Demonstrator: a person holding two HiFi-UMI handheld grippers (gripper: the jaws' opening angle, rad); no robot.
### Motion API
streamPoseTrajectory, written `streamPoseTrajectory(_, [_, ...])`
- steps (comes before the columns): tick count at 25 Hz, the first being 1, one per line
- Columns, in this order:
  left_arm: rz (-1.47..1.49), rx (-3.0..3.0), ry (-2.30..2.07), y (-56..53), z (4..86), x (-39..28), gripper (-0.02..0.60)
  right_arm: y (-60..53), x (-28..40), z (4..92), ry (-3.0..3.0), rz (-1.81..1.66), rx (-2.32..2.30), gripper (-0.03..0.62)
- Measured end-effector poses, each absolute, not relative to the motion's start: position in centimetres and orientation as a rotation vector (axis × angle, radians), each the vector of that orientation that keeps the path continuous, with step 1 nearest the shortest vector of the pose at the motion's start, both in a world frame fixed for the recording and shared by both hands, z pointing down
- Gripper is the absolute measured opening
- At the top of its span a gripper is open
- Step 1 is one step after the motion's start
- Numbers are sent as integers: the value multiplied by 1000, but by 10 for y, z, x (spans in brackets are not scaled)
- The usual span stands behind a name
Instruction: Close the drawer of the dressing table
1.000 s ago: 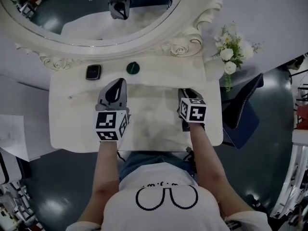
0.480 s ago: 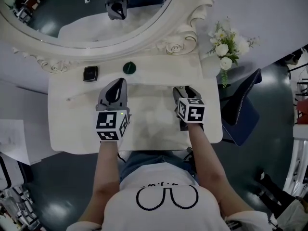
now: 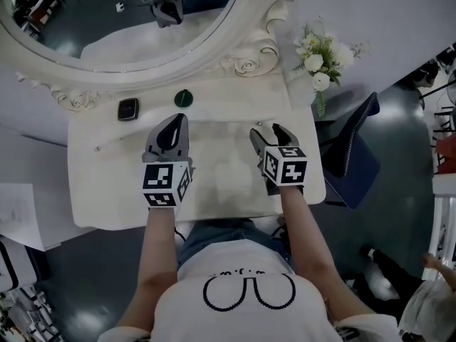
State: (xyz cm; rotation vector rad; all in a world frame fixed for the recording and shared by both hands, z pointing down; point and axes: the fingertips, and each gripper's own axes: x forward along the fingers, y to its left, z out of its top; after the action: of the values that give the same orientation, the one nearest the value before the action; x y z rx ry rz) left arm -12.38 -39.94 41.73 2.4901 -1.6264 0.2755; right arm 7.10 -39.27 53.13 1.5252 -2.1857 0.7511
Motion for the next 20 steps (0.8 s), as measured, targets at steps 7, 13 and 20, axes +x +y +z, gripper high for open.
streamPoseTrajectory(7, [213,2549,-1617,-391,392,-117,-2,-377,71,471,-2282,590,1585,240])
streamPoseTrajectory(13, [160,2611,-1605,-386,363,-111,-2,-364,75,409,-2347,369,1665,11])
streamPoseTrajectory(20, [102,2712,-1593,-381,325,-98,-2,-352,80,346,-2445,162,1713,3])
